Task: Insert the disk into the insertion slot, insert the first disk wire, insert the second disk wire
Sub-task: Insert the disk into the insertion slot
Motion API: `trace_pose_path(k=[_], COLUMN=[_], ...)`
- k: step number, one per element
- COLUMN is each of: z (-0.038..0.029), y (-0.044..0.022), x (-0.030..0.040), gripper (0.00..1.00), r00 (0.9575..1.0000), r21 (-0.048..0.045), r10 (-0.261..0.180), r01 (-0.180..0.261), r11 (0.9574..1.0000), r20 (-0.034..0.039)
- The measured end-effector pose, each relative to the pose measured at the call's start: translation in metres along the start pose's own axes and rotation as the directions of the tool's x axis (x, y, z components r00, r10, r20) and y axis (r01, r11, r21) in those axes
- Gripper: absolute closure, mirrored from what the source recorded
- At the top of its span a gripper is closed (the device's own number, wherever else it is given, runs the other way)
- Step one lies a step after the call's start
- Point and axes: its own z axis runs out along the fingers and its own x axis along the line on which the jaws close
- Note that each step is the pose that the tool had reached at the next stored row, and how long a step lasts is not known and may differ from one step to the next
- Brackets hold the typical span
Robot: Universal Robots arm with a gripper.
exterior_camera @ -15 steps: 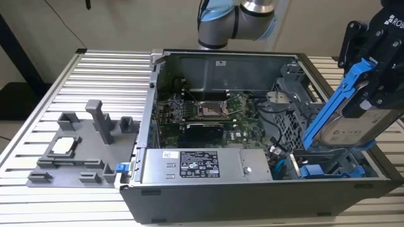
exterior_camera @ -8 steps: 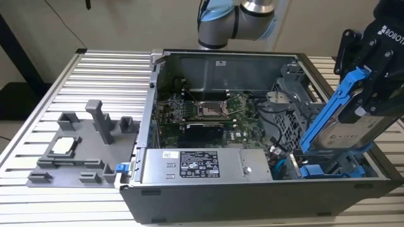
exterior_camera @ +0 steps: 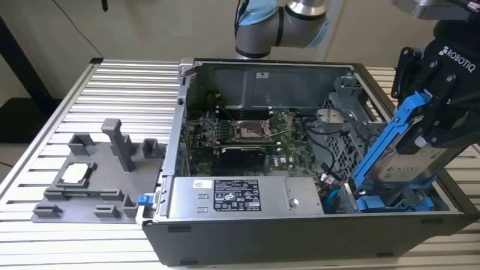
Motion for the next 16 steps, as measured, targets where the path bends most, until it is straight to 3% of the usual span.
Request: trace_pose_path(k=[8,16], z=[0.0131,0.0214], y=[-0.0029,-0.0076], x=[-0.0004,-0.0008], gripper=[0.67,0.67], r00=[1.0,1.0], r21=[0.0,0.0], r10=[0.0,0.0], r01=[0.0,0.0], r11=[1.0,1.0], r20=[0.0002,0.0023])
